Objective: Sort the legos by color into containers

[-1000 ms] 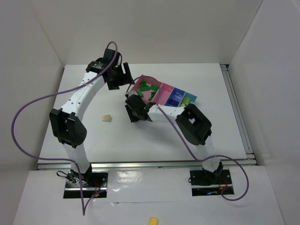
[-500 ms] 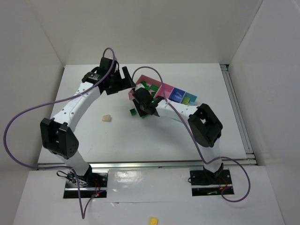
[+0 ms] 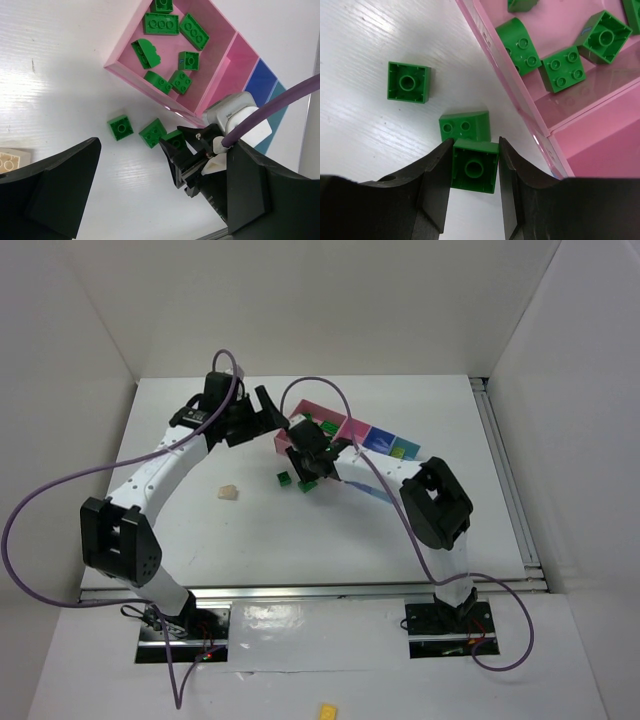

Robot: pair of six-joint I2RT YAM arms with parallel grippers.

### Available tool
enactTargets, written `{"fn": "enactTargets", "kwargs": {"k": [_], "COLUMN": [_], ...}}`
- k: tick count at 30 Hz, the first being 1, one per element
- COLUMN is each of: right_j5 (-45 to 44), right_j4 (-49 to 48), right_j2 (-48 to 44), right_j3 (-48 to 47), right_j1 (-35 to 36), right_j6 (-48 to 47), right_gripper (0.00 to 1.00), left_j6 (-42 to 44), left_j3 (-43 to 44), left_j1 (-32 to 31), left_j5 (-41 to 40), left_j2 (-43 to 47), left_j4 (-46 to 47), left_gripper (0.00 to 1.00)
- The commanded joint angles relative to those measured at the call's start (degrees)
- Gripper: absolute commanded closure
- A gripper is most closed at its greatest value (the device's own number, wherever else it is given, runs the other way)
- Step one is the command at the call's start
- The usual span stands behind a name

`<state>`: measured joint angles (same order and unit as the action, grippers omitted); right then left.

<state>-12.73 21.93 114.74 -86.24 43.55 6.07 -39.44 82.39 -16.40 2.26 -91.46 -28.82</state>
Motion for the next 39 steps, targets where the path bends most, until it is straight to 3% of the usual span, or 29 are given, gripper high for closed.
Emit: {"fn": "enactTargets", "kwargs": {"k": [1,6,11,21,32,34,35,38,39], "right_j5": [-5.29,-3.88,-2.22,-2.21,-1.59,-1.59,-0.90,1.13,1.13], "right_j4": [-9.19,-8.66,-9.37,-9.89,-8.32,-7.61,-7.61,-1.91,-0.24], "right_j2": [-4.70,-4.70,-4.70,-4.70,1.18,2.85,4.86,10.39,11.03], "right_j3": [-5.96,-5.96,-4.47,-4.64,-13.94,-15.53,-17.63,-24.30,-28.07], "right_j1": [-5.93,-5.93,-5.93,-6.55,-9.71,-10.24,-10.85,-12.43,-12.44], "right_j6": [8.44,8.44,9.05,9.06,8.52,8.52,8.52,9.05,9.05], "right_gripper": [0.66,0.66,0.66,0.65,0.63,0.59,0.52,0.13,0.10], "left_j6": [4.64,8.67,10.26,9.73,11.40,11.40,11.93,11.93,12.54], "left_j3": [-0.92,1.89,5.33,5.77,-0.48,-1.08,-1.09,-1.09,-1.09], "left_j1": [4.18,4.71,4.71,4.71,4.11,3.58,2.79,0.94,0.93], "left_j5": [-3.77,7.99,12.76,11.45,8.37,7.76,7.06,5.83,5.30], "left_j2": [-0.56,0.67,1.19,1.20,-0.03,-1.35,-1.35,-3.72,-4.25], "left_j4": [-15.75,-11.18,-11.17,-11.17,-11.17,-11.17,-11.17,-11.17,-11.17], "left_gripper": [0.00,0.00,0.00,0.03,0.05,0.05,0.05,0.05,0.05]}}
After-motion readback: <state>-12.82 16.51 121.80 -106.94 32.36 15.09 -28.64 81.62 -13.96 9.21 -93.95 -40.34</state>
